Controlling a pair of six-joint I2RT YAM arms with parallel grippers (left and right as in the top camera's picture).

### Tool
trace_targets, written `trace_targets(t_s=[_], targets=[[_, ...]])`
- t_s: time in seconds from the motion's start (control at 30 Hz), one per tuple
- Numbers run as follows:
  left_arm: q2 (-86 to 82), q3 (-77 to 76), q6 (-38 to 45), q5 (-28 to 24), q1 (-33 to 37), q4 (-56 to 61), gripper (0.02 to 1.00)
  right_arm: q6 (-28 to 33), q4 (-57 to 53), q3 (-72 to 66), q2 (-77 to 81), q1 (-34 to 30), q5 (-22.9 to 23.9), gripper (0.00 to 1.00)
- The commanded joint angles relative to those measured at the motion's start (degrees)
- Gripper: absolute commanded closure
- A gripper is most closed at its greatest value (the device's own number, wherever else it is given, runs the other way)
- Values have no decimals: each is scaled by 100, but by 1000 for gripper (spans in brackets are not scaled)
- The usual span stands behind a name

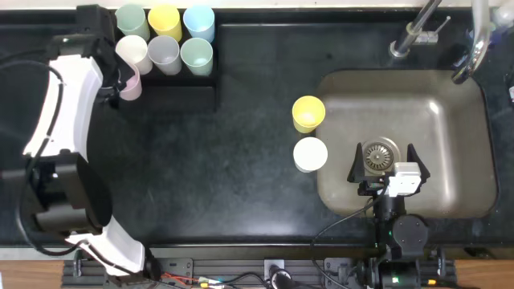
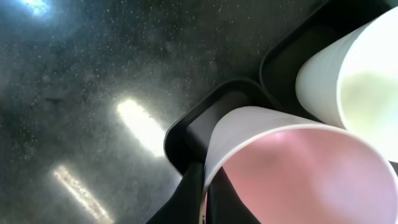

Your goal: Store Cups

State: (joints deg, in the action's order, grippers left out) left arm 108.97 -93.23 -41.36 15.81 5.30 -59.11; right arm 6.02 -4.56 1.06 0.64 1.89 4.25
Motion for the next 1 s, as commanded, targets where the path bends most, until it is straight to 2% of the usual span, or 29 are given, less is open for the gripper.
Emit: trace_targets(t_s=[0.03,0.77,1.0], targets=[[162,24,109,-17,33,9,982,-26,33,-79,-33,0,-37,5],[509,28,105,70,59,33,974,-26,33,-79,-33,0,-37,5],[518,28,105,72,74,151,899,-26,33,-79,-33,0,-37,3]])
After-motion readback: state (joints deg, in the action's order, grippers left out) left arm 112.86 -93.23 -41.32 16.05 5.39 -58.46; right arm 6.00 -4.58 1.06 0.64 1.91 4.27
